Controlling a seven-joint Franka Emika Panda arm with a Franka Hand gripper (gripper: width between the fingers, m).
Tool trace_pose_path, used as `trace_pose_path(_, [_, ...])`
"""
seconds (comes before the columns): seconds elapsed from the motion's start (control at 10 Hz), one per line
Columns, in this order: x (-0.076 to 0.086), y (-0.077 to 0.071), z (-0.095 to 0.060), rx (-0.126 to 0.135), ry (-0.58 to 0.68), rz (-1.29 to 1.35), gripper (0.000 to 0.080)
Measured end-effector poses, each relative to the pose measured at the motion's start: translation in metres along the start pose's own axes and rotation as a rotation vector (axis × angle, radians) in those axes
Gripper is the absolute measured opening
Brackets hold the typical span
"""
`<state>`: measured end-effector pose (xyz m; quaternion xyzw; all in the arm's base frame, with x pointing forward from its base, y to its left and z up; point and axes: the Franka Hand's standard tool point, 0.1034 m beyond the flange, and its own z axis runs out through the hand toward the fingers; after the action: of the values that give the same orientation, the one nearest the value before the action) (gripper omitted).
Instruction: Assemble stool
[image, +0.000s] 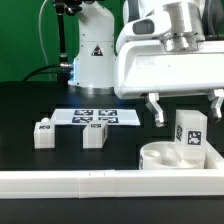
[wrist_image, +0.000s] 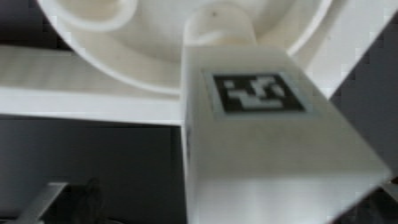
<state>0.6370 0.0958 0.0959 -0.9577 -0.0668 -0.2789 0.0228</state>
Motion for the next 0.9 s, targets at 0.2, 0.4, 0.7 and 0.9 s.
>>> trace_pose_path(0.2, [0.003,0.000,-0.001,0.000,-0.002,-0.003,0.0649])
trace_pose_path(0.4, [0.000,0.000,0.000,0.002,-0.015,-0.003,0.0649])
trace_pose_path(0.7, [-0.013,-0.002,0.011,0.011,-0.099,-0.010,0.0649])
trace_pose_path(0.9, [-0.007,-0.006,0.010,0.039,-0.274,-0.009,0.0649])
